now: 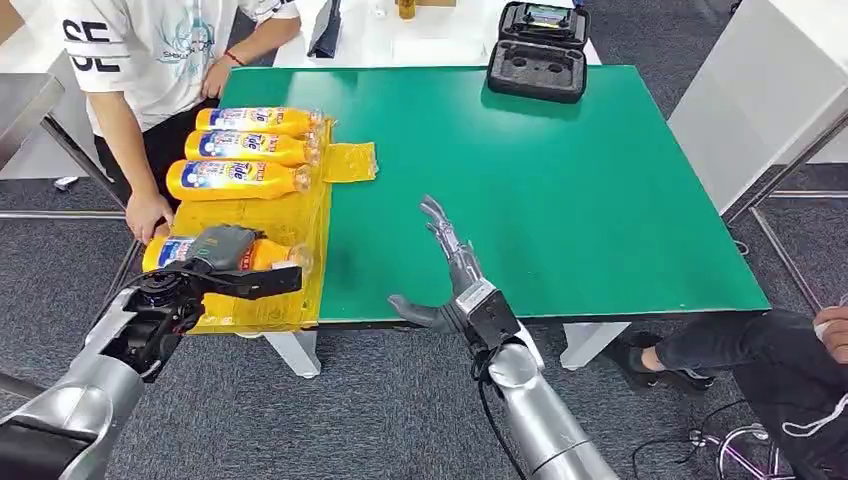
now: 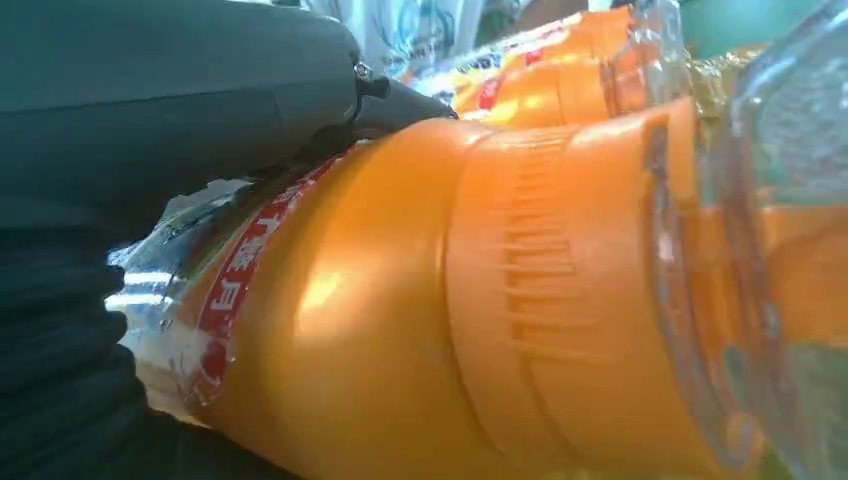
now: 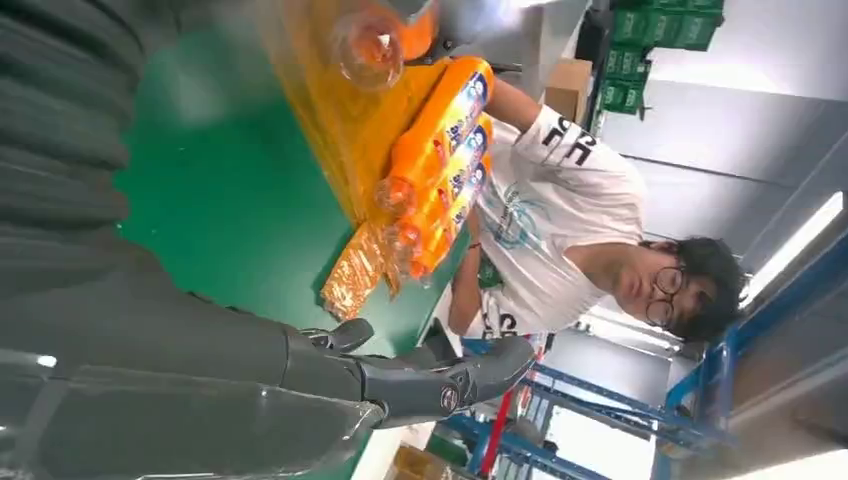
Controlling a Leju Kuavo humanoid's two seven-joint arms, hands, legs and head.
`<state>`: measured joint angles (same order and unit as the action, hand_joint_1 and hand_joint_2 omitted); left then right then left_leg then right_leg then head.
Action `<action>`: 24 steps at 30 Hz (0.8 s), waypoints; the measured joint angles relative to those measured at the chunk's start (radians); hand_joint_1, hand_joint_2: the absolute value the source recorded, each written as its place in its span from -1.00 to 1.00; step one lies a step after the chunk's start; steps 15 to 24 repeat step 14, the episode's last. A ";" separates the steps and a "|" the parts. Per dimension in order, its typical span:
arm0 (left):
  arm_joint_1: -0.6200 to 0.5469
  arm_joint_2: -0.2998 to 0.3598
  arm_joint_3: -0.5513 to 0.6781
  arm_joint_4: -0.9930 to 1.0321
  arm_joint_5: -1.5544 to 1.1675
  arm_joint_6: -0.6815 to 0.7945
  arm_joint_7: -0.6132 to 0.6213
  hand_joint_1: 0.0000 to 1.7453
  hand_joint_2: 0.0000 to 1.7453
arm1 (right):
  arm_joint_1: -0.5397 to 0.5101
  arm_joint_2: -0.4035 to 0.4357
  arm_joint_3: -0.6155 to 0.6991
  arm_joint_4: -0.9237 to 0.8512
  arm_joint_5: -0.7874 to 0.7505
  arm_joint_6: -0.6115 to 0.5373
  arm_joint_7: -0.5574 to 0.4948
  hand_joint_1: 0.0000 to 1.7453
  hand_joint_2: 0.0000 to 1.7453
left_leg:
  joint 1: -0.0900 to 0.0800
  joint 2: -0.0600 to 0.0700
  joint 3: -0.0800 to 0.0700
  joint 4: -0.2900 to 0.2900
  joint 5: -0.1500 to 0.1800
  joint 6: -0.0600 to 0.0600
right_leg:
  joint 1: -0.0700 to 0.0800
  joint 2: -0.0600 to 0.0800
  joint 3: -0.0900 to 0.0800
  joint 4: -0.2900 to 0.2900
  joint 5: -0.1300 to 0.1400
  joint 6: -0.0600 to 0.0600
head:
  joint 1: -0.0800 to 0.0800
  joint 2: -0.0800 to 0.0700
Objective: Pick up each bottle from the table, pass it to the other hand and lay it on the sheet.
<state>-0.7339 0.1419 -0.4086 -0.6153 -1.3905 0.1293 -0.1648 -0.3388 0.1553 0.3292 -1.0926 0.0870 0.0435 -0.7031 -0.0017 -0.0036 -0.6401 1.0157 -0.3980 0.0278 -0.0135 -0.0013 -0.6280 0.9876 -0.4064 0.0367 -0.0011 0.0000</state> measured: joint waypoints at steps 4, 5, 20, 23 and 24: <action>-0.005 -0.005 0.001 0.010 0.015 -0.015 -0.010 0.74 1.00 | -0.005 0.001 0.000 0.015 0.000 0.005 0.000 -1.00 1.00 | 0.000 0.000 0.000 0.000 0.000 0.000 | 0.000 0.000 0.000 0.000 0.000 0.000 | 0.000 0.000; -0.005 -0.006 0.001 0.013 0.018 -0.016 -0.011 0.70 1.00 | -0.006 0.001 0.000 0.019 0.000 0.006 0.000 -1.00 1.00 | 0.000 0.000 0.000 0.000 0.000 0.000 | 0.000 0.000 0.000 0.000 0.000 0.000 | 0.000 0.000; -0.004 -0.015 0.002 0.036 0.024 -0.011 -0.001 0.62 1.00 | -0.012 0.006 0.000 0.047 0.000 0.007 0.000 -1.00 1.00 | 0.000 0.000 0.000 0.000 0.000 0.000 | 0.000 0.000 0.000 0.000 0.000 0.000 | 0.000 0.000; -0.004 -0.015 0.002 0.036 0.024 -0.011 -0.001 0.62 1.00 | -0.012 0.006 0.000 0.047 0.000 0.007 0.000 -1.00 1.00 | 0.000 0.000 0.000 0.000 0.000 0.000 | 0.000 0.000 0.000 0.000 0.000 0.000 | 0.000 0.000; -0.004 -0.015 0.002 0.036 0.024 -0.011 -0.001 0.62 1.00 | -0.012 0.006 0.000 0.047 0.000 0.007 0.000 -1.00 1.00 | 0.000 0.000 0.000 0.000 0.000 0.000 | 0.000 0.000 0.000 0.000 0.000 0.000 | 0.000 0.000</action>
